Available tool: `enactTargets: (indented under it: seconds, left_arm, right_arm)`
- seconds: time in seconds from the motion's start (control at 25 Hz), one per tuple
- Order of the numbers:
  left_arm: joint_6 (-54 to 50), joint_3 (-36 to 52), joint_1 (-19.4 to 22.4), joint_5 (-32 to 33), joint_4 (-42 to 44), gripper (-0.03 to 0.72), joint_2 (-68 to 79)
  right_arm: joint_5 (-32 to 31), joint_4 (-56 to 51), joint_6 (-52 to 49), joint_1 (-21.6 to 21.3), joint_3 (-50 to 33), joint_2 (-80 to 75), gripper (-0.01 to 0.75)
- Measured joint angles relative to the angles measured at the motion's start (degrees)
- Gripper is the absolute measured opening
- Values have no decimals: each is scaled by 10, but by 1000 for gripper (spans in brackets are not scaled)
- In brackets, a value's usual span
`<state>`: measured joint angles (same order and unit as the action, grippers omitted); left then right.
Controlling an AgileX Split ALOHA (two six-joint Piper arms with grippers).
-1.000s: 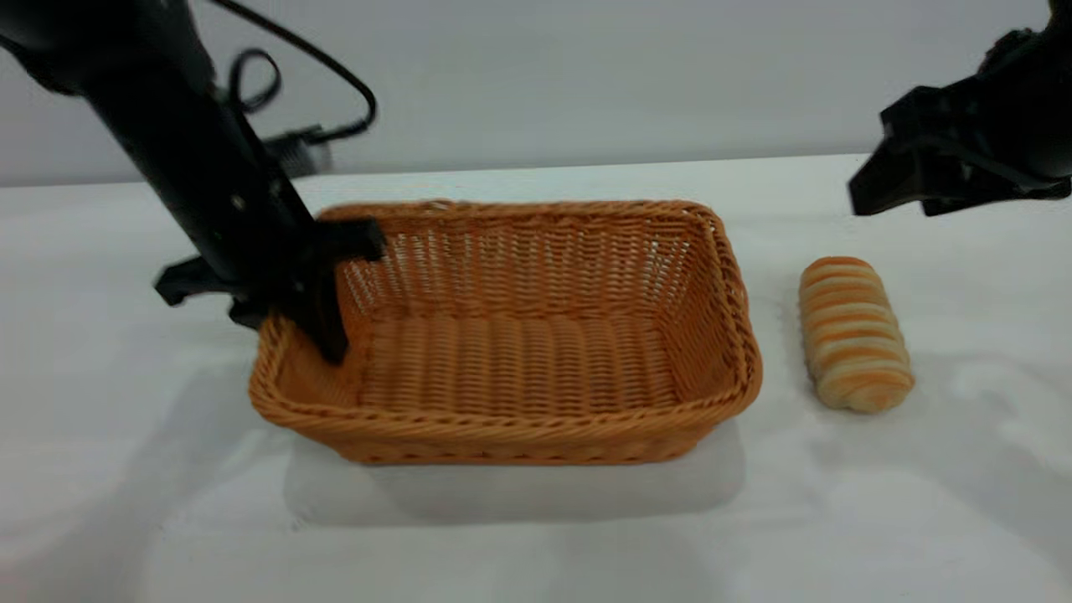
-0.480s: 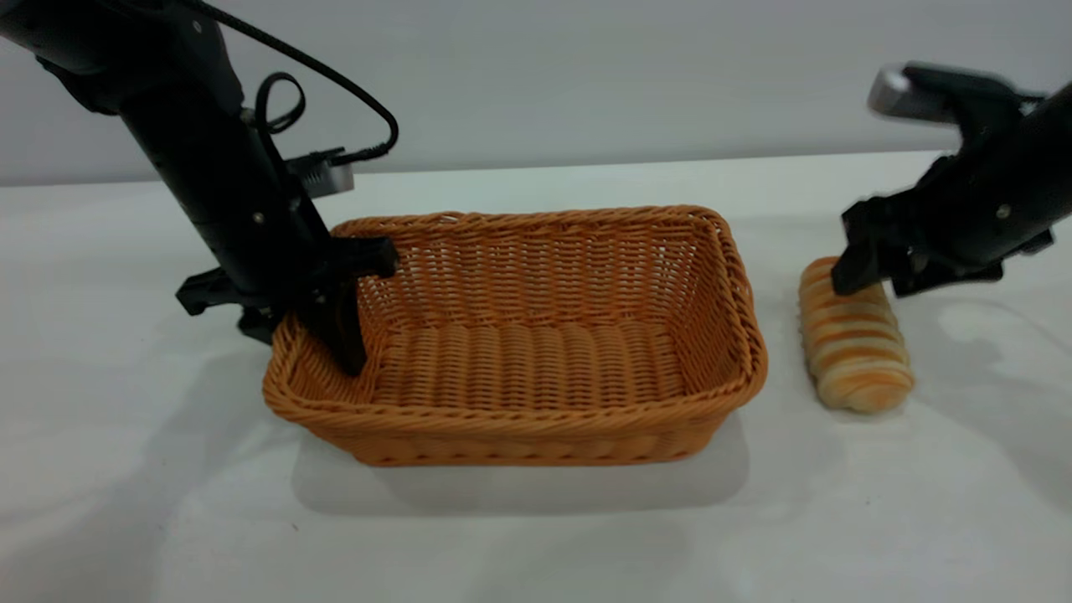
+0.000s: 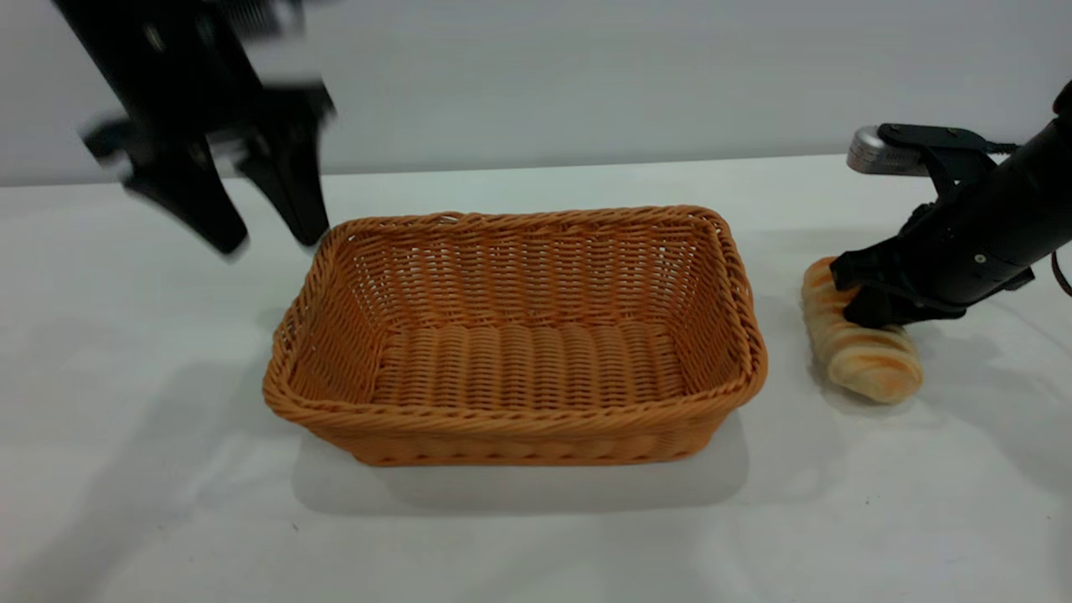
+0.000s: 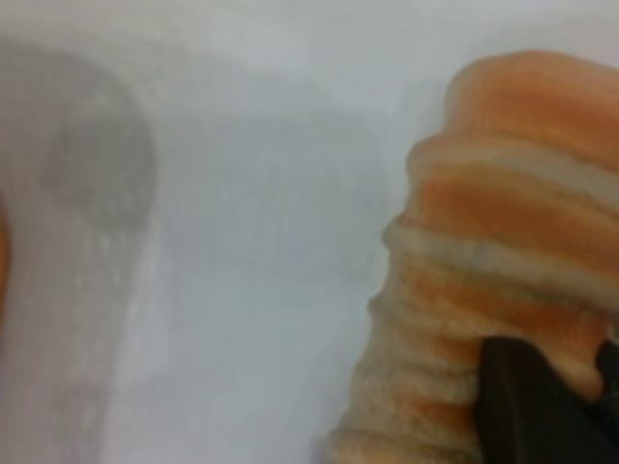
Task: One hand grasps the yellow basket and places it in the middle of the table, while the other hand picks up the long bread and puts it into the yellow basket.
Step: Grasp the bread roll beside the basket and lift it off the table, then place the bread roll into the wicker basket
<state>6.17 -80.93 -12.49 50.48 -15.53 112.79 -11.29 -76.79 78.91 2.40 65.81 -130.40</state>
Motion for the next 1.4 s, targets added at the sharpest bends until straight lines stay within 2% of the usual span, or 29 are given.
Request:
enactTargets:
  seconds: [0.16, 0.28, 0.4, 0.48, 0.6, 0.68, 0.8, 0.92, 1.08, 1.2, 1.24, 1.4]
  left_arm:
    - [0, 0, 0, 38, 31, 576, -99]
    - [-1, 0, 0, 79, 52, 568, -175]
    - [-1, 0, 0, 105, 71, 567, -247]
    - [-6, 0, 0, 117, 82, 567, -286]
    - [-19, 0, 0, 139, 94, 565, -331]
    - [-26, 0, 0, 163, 95, 565, -350]
    - [-27, 1, 0, 164, 96, 565, -363]
    - [-27, 8, 0, 165, 96, 565, -366]
    - [-20, 40, 0, 165, 96, 565, -382]
    - [-18, 72, 0, 165, 106, 564, -411]
    - [-18, 84, 0, 165, 110, 564, -427]
    - [-25, 144, 0, 165, 120, 563, -513]
  right_arm:
    - [-47, 100, -36, -3, -7, 49, 58]
    - [-110, 180, -118, -8, -8, 129, 58]
    - [-153, 222, -151, 6, -8, 195, 56]
    - [-172, 221, -157, 35, -8, 214, 52]
    - [-167, 186, -150, 105, -8, 213, 52]
    - [-130, 151, -125, 160, -7, 199, 61]
    - [-49, 99, -70, 246, 6, 154, 94]
    - [26, 62, -29, 294, 32, 100, 175]
    - [36, 48, -21, 302, 51, 57, 372]
    - [-34, 58, -49, 288, 43, 73, 513]
    - [-71, 73, -68, 280, 36, 92, 539]
    - [-218, 217, -218, 244, 15, 227, 567]
